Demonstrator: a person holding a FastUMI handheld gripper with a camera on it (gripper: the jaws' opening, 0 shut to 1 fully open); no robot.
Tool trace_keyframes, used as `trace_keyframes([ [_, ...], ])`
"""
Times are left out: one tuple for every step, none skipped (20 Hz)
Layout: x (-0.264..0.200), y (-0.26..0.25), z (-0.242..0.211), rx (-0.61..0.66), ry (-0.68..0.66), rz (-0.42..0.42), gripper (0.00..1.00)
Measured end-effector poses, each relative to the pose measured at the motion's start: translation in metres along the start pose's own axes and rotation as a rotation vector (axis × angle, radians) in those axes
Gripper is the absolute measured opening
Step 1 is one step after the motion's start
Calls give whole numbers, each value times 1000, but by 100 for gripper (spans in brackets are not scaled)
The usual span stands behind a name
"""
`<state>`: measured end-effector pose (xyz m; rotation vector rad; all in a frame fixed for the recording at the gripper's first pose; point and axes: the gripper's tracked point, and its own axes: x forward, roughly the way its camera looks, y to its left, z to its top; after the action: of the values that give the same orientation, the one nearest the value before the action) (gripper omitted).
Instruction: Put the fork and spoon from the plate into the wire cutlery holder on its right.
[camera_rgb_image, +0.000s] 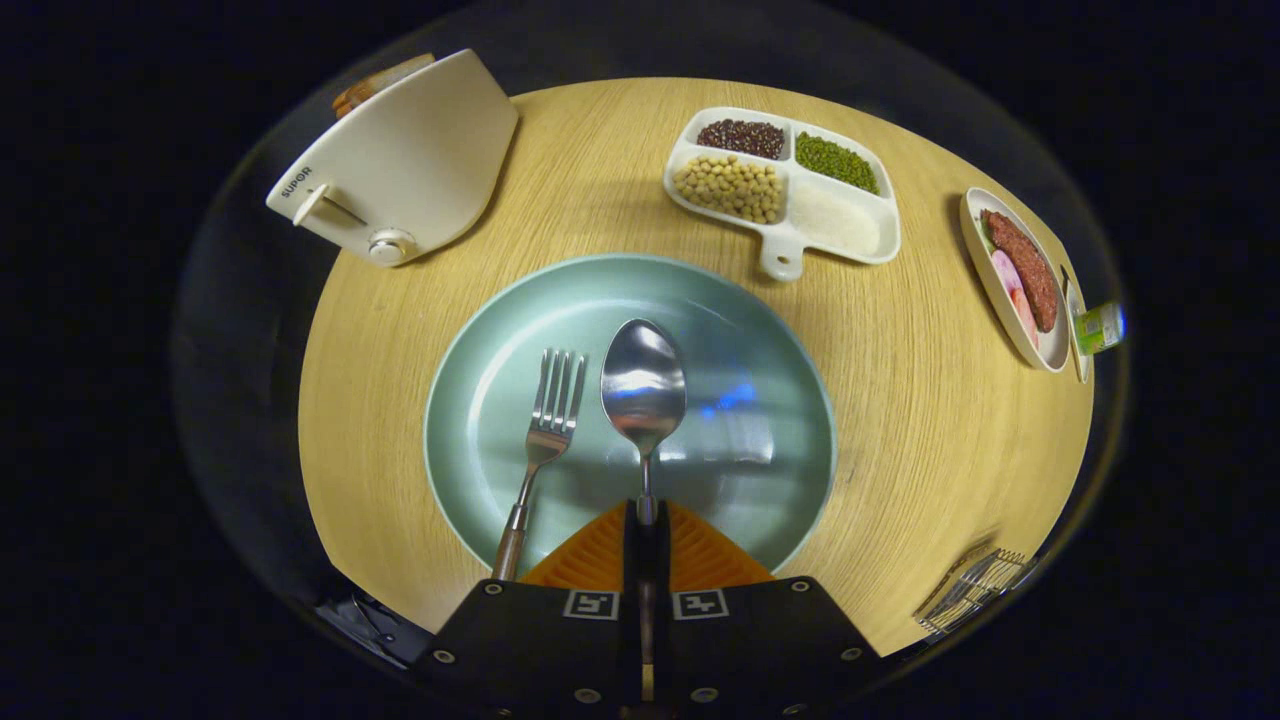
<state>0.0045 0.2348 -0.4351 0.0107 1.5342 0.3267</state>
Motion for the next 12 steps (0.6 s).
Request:
trace_keyframes([
  [-9, -2, 2, 0, -22, 9, 5],
  [-19, -3, 5, -1, -51, 16, 5],
  [-30, -7, 6, -1, -75, 20, 5],
  [-41, -11, 6, 1, -93, 24, 5],
  [-53, -15, 2, 4, -104, 27, 5],
  [-66, -22, -1, 8, -118, 24, 5],
  [-77, -31, -4, 9, -137, 18, 5],
  [-89, -40, -8, 12, -151, 12, 5],
  [-100, -50, -15, 20, -161, 6, 5],
  [-110, -62, -21, 28, -168, -3, 5],
  [-119, -75, -27, 39, -175, -13, 5],
  [-125, -86, -33, 51, -180, -23, 5],
])
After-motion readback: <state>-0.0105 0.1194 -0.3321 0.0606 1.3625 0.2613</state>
